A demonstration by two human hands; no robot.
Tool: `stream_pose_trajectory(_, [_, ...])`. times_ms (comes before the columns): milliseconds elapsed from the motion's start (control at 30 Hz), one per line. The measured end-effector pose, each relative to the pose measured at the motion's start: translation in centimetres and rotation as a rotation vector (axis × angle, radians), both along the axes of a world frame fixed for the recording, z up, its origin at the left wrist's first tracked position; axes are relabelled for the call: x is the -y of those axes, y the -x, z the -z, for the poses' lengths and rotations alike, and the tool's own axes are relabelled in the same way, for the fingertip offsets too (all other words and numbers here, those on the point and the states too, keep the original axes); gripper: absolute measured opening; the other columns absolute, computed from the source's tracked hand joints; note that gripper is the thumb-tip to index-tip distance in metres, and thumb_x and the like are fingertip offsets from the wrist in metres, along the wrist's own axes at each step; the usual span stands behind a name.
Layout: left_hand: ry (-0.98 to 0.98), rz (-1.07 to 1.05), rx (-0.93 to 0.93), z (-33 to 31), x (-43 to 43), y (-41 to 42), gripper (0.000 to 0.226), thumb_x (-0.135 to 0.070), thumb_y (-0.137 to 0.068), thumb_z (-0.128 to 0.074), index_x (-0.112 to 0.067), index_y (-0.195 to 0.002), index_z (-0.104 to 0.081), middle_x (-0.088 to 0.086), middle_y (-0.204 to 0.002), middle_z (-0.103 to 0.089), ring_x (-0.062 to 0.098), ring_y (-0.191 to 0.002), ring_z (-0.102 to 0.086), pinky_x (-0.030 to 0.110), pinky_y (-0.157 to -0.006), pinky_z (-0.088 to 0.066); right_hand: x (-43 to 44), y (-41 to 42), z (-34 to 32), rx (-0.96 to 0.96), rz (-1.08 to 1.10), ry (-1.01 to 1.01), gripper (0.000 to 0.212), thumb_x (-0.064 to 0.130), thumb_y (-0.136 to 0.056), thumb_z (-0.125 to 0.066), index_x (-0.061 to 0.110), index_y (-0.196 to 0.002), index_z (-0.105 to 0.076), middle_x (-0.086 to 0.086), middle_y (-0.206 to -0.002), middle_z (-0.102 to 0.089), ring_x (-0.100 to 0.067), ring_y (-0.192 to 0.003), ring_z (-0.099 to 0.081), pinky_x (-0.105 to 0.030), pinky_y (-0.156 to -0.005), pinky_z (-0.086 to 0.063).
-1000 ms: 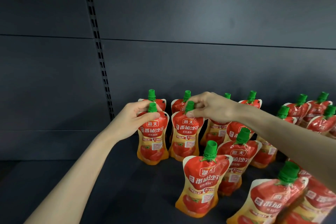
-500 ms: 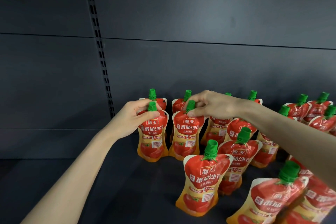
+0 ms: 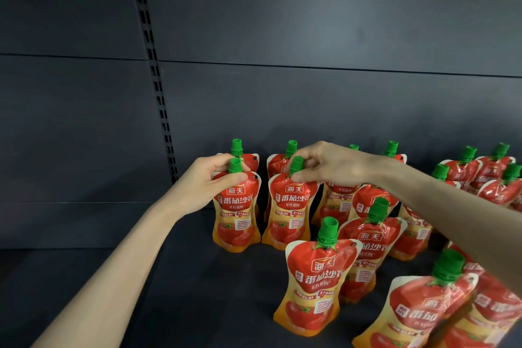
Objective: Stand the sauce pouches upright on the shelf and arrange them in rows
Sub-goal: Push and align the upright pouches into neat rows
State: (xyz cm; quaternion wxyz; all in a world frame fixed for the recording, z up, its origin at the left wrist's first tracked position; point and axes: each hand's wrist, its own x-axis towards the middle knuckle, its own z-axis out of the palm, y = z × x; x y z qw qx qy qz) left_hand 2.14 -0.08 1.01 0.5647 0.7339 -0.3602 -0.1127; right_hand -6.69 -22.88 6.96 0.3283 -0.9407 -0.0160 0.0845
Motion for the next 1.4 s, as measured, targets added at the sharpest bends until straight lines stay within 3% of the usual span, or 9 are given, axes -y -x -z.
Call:
stream_pose_trajectory(167, [-0.057,-0.007,0.045,-0.5,-0.2,-0.2,0.022,-0.019,-0.079,-0.070,-0.025,-0.100,-0.067,-0.009,-0.101,-0.070,0.002,-0.098,-0.064,0.022,-0.080,-0.052,-0.2,0.2,-0.1,0.040,0.015,0.033,0.026,0.023,-0.086,-0.065,0.018,-0.112,-0.063,0.017,-0.101,-0.062,0.000,-0.099,-0.057,-0.015,-0.086,-0.048])
stream_pose_trajectory(267, [-0.051,-0.001,0.074,-0.9,-0.5,0.0,0.031,-0.026,-0.074,-0.073,-0.026,-0.104,-0.066,-0.008,-0.102,-0.071,0.004,-0.101,-0.064,0.025,-0.087,-0.049,-0.3,0.6,-0.4,0.081,0.030,0.065,0.035,0.022,-0.083,-0.069,0.018,-0.117,-0.060,0.013,-0.108,-0.059,0.002,-0.107,-0.048,-0.004,-0.078,-0.044])
stream_pose_trajectory(433, [-0.039,-0.129,0.279,-2.7,-0.8,1.7,0.047,-0.056,-0.066,-0.066,-0.034,-0.107,-0.064,-0.016,-0.110,-0.065,0.000,-0.108,-0.057,0.028,-0.093,-0.047,0.1,2.5,-1.9,0.179,0.075,0.034,0.031,0.025,-0.079,-0.073,0.019,-0.109,-0.064,0.002,-0.106,-0.068,-0.008,-0.092,-0.068,-0.025,-0.092,-0.051])
stream_pose_trajectory(533, [0.041,-0.191,0.433,-4.1,-0.6,4.5,0.038,-0.055,-0.071,-0.059,-0.035,-0.102,-0.065,-0.020,-0.108,-0.063,-0.002,-0.112,-0.052,0.025,-0.094,-0.042,0.8,5.5,-3.1,0.274,0.108,-0.038,0.025,0.024,-0.080,-0.070,0.015,-0.103,-0.066,0.001,-0.099,-0.071,-0.005,-0.091,-0.067,-0.018,-0.091,-0.050])
stream_pose_trajectory(767, [0.069,0.193,0.189,-2.9,3.0,11.2,0.032,-0.040,-0.079,-0.060,-0.020,-0.102,-0.068,-0.008,-0.102,-0.070,0.009,-0.100,-0.064,0.028,-0.086,-0.053,3.3,11.8,-2.1,0.123,0.128,-0.050,0.042,0.037,-0.066,-0.072,0.018,-0.104,-0.067,0.007,-0.098,-0.071,0.002,-0.091,-0.067,-0.008,-0.082,-0.049])
stream_pose_trajectory(833, [0.057,0.238,0.118,-1.9,3.5,12.1,0.034,-0.039,-0.077,-0.063,-0.020,-0.105,-0.066,-0.006,-0.102,-0.071,0.010,-0.100,-0.065,0.029,-0.087,-0.053,3.5,12.3,-1.6,0.090,0.140,-0.007,0.038,0.031,-0.072,-0.074,0.020,-0.108,-0.065,0.007,-0.100,-0.069,0.007,-0.091,-0.064,-0.005,-0.078,-0.048])
stream_pose_trajectory(1100, [0.122,0.073,-0.015,-0.6,3.0,13.2,0.028,-0.030,-0.073,-0.063,-0.022,-0.099,-0.066,-0.004,-0.096,-0.072,0.006,-0.094,-0.067,0.019,-0.078,-0.053,1.7,11.6,-1.7,0.104,0.063,0.107,0.008,0.026,-0.084,-0.067,0.024,-0.092,-0.067,-0.001,-0.080,-0.073,-0.015,-0.081,-0.069,-0.035,-0.088,-0.053])
stream_pose_trajectory(1300, [0.212,-0.032,-0.012,-1.3,-0.8,11.9,0.020,-0.024,-0.074,-0.060,-0.024,-0.093,-0.066,-0.011,-0.090,-0.073,0.005,-0.087,-0.068,0.015,-0.070,-0.052,-2.9,9.9,-3.3,0.186,0.017,0.181,0.015,0.027,-0.087,-0.064,0.019,-0.100,-0.067,0.011,-0.078,-0.070,-0.001,-0.076,-0.064,-0.019,-0.079,-0.048])
stream_pose_trajectory(1400, [0.218,-0.048,-0.026,-1.0,-2.6,11.1,0.021,-0.023,-0.076,-0.059,-0.026,-0.095,-0.066,-0.012,-0.092,-0.073,0.007,-0.090,-0.068,0.016,-0.071,-0.053,-5.7,9.3,-2.9,0.222,0.031,0.212,0.019,0.024,-0.090,-0.061,0.011,-0.104,-0.065,-0.003,-0.084,-0.070,-0.010,-0.079,-0.064,-0.029,-0.081,-0.049])
